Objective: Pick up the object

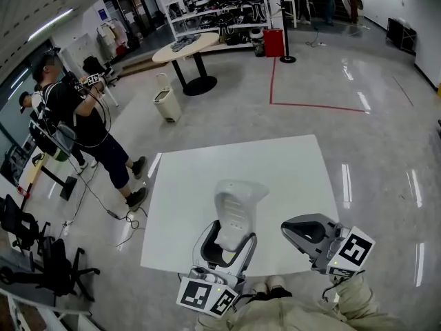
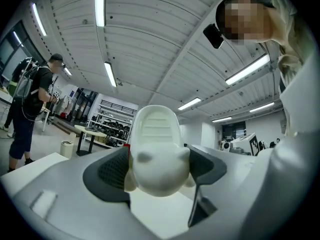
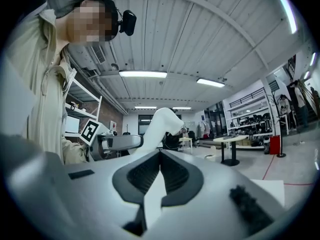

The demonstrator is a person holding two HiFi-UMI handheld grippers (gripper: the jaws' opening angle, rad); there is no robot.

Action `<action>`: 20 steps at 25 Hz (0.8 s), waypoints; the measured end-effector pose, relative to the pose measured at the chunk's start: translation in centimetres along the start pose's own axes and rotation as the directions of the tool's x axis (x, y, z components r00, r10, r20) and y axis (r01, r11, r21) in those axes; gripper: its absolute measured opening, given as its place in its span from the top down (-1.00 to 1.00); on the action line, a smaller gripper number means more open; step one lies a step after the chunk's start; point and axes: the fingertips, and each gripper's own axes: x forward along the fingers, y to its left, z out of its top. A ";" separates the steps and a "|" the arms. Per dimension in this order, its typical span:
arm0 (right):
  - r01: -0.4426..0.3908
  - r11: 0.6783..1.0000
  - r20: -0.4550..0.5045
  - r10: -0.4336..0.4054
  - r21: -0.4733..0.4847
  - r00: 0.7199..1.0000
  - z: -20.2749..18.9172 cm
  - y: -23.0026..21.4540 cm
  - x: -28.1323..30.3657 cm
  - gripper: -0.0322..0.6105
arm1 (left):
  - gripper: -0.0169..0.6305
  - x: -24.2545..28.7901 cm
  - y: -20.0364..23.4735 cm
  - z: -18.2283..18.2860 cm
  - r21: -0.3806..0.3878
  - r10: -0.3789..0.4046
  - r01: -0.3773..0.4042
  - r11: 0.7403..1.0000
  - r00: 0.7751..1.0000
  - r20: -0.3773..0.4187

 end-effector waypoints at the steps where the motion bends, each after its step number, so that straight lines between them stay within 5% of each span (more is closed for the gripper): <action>1: -0.004 1.000 0.002 0.004 -0.001 1.000 -0.1 -0.1 0.2 0.89 | -0.18 -0.2 0.0 -0.1 0.004 0.003 -0.003 1.000 1.000 -0.001; 20: 0.034 0.999 0.013 -0.034 -0.034 0.999 0.0 9.6 -1.0 0.89 | -0.18 -10.3 -2.9 0.3 -0.005 -0.045 0.045 0.999 0.999 0.021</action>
